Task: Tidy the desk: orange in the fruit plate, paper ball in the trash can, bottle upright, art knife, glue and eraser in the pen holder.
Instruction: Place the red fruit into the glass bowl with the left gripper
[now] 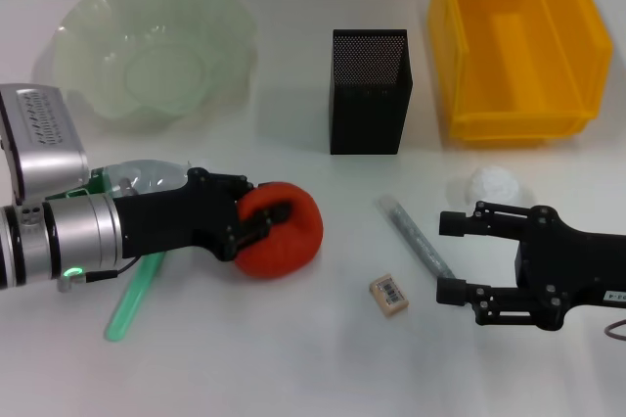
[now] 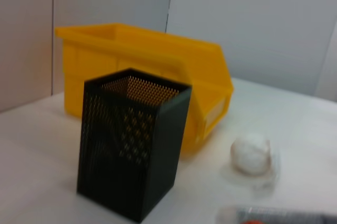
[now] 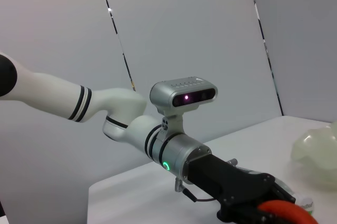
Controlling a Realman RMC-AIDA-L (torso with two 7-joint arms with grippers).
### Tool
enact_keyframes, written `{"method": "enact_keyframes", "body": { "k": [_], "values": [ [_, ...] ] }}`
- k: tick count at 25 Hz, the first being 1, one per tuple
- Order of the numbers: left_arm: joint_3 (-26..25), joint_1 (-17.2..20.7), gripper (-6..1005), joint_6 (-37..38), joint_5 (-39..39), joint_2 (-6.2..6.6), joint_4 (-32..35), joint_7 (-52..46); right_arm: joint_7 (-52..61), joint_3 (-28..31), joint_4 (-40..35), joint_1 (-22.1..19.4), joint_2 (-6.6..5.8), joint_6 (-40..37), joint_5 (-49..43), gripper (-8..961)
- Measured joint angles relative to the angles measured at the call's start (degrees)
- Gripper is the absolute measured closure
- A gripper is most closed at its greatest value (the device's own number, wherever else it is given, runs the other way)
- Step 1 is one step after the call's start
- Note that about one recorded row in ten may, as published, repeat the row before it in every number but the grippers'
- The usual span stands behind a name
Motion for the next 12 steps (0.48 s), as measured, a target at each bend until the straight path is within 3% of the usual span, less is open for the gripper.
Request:
{"method": "enact_keyframes", "body": {
  "k": [7, 12],
  "values": [
    [-0.09, 0.10, 763, 3.92, -5.54, 0.22, 1.23, 0.53, -0.01, 0.00, 0.02, -0.17, 0.06, -0.02, 0.00, 190],
    [-0.11, -0.11, 810, 3.73, -14.23, 0.34, 4.95, 0.68, -0.05, -0.19, 0.17, 0.08, 0.13, 0.00, 0.00, 191]
  ]
}}
